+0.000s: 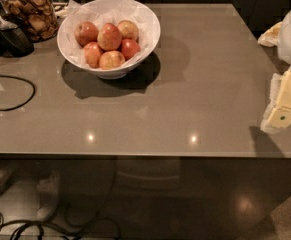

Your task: Pick apple from white bowl

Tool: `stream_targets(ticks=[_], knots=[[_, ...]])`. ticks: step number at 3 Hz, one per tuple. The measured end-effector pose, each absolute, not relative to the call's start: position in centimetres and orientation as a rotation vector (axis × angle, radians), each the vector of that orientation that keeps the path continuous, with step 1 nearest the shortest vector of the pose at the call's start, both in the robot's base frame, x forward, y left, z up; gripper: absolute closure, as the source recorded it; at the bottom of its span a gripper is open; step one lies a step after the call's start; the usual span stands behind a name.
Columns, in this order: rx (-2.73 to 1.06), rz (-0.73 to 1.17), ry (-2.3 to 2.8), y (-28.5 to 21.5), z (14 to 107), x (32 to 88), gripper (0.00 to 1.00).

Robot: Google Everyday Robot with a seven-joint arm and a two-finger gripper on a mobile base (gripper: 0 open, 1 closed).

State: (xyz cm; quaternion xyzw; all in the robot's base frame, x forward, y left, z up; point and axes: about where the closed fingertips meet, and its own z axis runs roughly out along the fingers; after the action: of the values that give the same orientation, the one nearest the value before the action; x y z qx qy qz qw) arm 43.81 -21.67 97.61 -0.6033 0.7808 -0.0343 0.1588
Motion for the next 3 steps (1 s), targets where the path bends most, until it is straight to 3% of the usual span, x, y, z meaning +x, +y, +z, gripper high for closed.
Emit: stream_targets(ticks=[2,3], knots=[[-1.754,-0.074,2.270,-20.6,97.5,46.3,0.00],[-1.862,-0.105,2.274,-17.2,97.0,52.3,0.00]])
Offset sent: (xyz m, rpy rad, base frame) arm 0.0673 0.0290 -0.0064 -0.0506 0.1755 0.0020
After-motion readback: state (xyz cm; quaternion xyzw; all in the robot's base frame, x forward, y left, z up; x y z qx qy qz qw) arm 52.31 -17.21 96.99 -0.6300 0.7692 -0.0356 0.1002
